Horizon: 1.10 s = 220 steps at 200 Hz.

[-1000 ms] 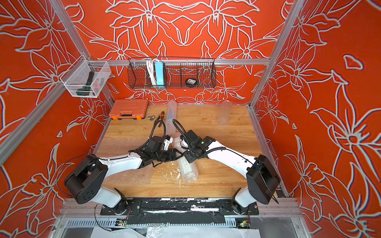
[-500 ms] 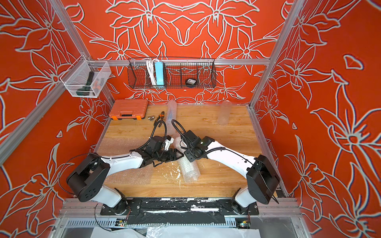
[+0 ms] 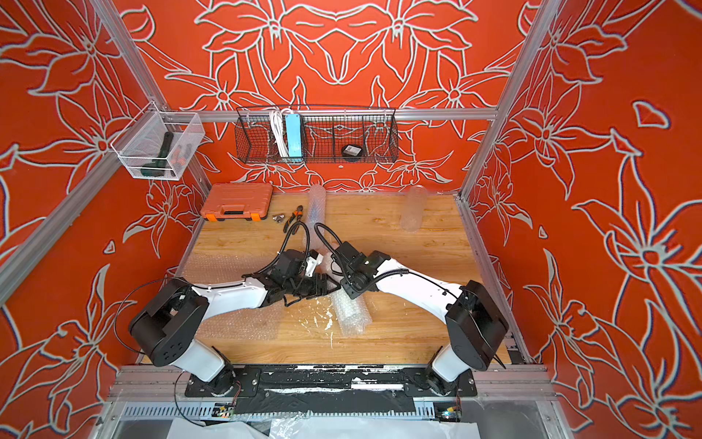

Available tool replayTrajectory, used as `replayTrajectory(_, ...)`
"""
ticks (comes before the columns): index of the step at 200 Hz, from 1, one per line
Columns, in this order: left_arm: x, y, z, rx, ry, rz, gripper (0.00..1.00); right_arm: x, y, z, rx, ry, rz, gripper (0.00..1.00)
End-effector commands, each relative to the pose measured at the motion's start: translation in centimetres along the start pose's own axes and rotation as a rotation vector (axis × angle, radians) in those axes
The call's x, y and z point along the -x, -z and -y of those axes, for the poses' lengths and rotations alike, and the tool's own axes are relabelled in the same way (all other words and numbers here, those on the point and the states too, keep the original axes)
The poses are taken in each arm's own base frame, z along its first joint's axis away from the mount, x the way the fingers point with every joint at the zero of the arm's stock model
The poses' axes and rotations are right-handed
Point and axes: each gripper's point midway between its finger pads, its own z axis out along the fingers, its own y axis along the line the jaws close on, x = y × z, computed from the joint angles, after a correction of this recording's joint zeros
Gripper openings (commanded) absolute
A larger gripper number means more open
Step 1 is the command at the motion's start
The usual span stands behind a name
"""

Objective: Unwrap the vase from the bubble wrap
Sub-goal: Unwrap the bubble wrap at the center of the board.

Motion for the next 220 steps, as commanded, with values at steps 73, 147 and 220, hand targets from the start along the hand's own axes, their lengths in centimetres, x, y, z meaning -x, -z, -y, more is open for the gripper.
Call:
replayTrajectory(73, -0.4, -0.8, -1.3, 0.044, 0.023, -0.013, 0.68, -1.0, -0.4, 0.8, -0.069, 0.005, -0.059, 0.36)
replayTrajectory(147, 1.2, 0.1, 2.3, -0.052, -0.026, 0.007, 0.70, -1.1, -0.4, -0.4, -0.003, -0.026, -0.061, 0.11)
replayTrajectory(220, 1.3, -1.1, 2.1, 0.006, -0.039, 0.007, 0.83, -0.6, 0.2, -1.4, 0.057, -0.061, -0.036, 0.07)
